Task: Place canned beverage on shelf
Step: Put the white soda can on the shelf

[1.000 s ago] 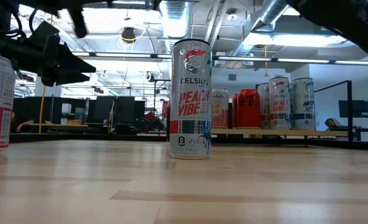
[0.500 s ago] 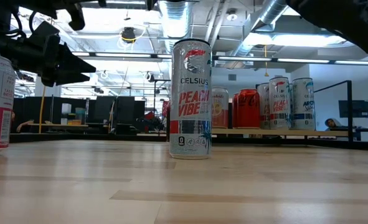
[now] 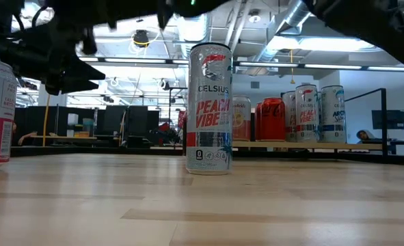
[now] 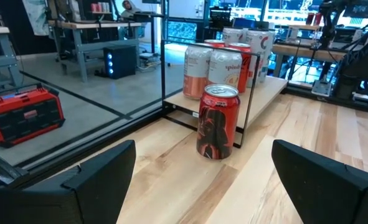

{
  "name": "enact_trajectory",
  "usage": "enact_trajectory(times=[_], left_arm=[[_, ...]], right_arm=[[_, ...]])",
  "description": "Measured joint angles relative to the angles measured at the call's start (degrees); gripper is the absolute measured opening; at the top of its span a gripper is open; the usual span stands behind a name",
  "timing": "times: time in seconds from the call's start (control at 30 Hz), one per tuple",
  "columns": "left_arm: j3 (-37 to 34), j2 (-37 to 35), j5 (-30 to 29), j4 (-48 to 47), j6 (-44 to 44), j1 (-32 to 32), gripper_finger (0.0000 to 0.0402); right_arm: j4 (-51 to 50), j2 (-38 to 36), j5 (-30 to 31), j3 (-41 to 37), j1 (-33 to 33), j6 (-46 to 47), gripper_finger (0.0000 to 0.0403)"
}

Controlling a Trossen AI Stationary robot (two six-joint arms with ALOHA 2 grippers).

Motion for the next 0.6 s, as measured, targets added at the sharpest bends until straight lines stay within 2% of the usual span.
enact_trajectory(times=[0.23,0.6], left_arm=[[0.0,0.0,0.0,0.0,0.0,0.0,0.0361],[0.0,0.0,0.0,0.0,0.0,0.0,0.0361]], right_arm=[[3.0,3.6,-1.0,0.0,0.2,-1.0,0.0378],[3.3,3.8,-0.9,0.0,-0.1,-3.2,0.0376]])
